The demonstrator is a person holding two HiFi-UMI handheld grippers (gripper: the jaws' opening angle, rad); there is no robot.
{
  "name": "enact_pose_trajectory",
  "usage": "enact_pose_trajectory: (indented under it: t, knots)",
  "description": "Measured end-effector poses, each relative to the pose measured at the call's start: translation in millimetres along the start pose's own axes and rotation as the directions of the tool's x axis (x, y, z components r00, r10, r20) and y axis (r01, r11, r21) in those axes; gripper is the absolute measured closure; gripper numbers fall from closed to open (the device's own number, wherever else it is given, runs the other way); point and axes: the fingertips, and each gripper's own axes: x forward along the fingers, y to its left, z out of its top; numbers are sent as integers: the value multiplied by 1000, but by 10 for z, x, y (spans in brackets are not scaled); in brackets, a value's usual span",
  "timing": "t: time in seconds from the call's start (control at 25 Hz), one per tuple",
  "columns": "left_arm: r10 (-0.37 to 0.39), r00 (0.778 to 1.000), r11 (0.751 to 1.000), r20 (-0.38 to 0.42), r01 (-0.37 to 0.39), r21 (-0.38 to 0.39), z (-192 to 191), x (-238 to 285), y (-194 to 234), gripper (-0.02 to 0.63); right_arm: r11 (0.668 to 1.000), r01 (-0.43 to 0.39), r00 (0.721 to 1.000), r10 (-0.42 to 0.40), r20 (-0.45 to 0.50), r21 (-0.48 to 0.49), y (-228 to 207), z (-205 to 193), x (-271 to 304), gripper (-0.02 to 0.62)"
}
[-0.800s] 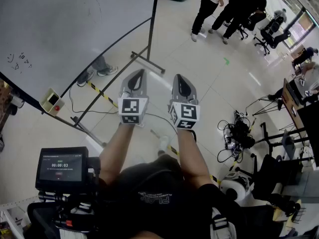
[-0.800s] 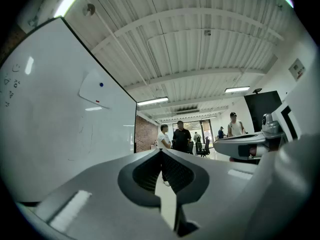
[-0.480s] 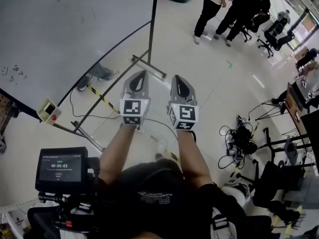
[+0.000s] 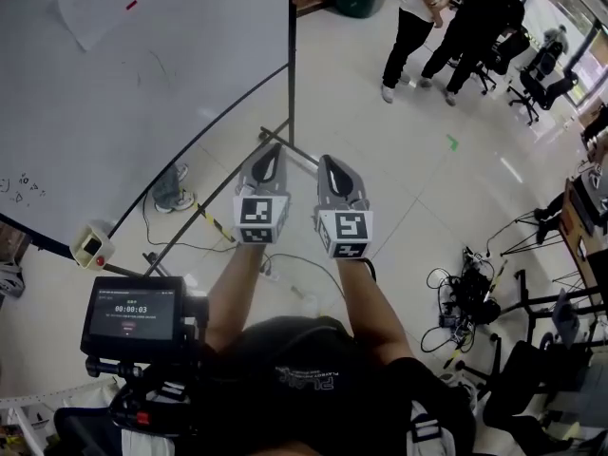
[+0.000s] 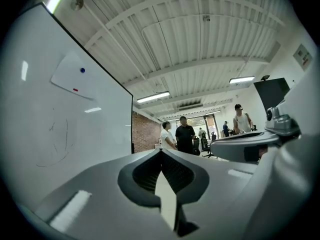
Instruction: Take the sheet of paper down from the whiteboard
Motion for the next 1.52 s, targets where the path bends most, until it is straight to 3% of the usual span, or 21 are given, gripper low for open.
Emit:
enact_pose_trajectory:
  t: [0.28,0.68,1.08,1.4,1.52]
  knots:
    - [84,996,996,-33,-85,-26,-122,347,236,604,999,-18,1000,18,-3,33,-386,-93,312,581]
    - [120,992,993,-28,-121,-2,-112,710,258,604,997,-40,999,40,-3,59,-741,-87,736,581]
    - [224,974,974,-33,-225,-11,-284,1179,954,604,992,-122,992,122,-17,18,-675,-172,1683,581]
    - [290,957,957,12,-290,27,47,1319,1260,604,971,-238,971,237,30,22,-477,156,2207,581]
    - [317,947,939,53,-321,122,441,1447,1406,604,953,-300,953,298,57,27,-353,350,2528,581]
